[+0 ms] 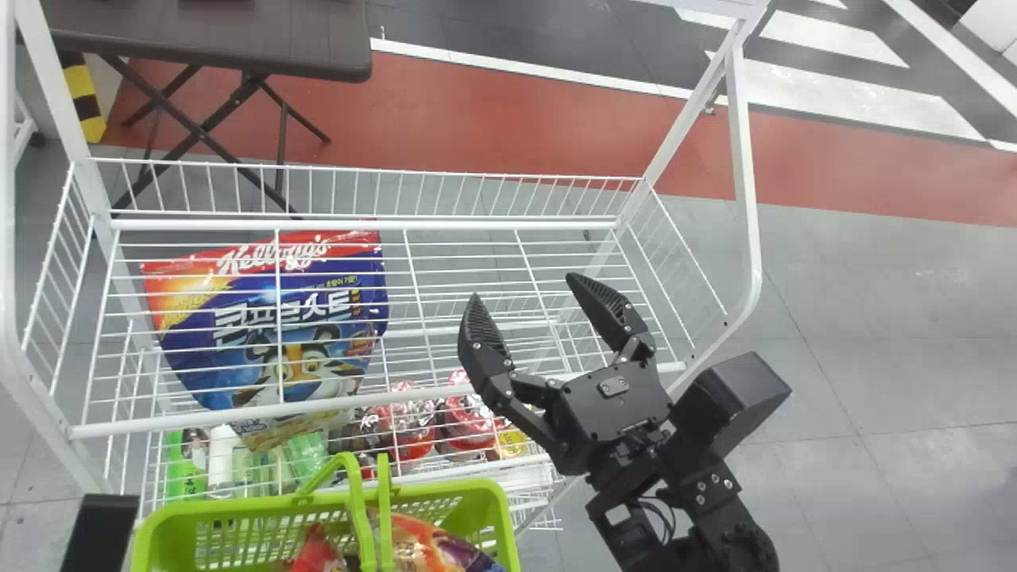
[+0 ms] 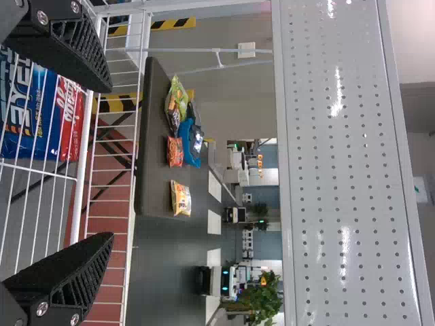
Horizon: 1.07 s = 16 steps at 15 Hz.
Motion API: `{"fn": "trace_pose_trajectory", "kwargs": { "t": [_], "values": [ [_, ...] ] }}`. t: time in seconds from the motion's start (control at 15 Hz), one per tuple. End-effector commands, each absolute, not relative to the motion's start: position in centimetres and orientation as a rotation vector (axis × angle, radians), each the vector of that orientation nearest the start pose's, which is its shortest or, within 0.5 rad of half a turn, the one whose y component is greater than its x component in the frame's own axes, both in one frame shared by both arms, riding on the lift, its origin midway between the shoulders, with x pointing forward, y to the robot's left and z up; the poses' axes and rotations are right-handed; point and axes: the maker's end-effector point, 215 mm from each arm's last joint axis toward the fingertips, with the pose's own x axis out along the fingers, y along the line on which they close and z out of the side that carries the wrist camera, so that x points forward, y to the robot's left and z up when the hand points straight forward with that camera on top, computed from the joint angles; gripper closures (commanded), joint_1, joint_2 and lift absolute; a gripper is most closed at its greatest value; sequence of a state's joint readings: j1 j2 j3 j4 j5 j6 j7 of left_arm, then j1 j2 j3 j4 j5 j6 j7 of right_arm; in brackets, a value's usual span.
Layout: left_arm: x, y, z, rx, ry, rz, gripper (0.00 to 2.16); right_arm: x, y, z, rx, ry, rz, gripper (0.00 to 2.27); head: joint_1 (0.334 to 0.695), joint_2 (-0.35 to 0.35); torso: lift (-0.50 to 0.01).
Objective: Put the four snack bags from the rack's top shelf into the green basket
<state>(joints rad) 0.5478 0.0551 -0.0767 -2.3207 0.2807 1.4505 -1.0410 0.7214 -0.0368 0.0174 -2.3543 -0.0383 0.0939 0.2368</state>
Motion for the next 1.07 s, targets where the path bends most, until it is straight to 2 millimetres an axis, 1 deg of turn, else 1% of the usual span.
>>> {"fn": "trace_pose_trajectory", "kwargs": {
  "t": [0.0,1.0],
  "values": [
    [16.15,-1.85,-39.81,-0.797,1.09,-1.187,2.15,38.3,-16.67,-28.5,0.025,0.027,0.276,0.04,0.695,-0.35,0.0],
    [16.27,-1.84,-39.75,-0.792,1.087,-1.186,2.15,38.22,-16.88,-28.15,0.028,0.022,0.273,0.05,0.695,-0.35,0.0]
  ]
}}
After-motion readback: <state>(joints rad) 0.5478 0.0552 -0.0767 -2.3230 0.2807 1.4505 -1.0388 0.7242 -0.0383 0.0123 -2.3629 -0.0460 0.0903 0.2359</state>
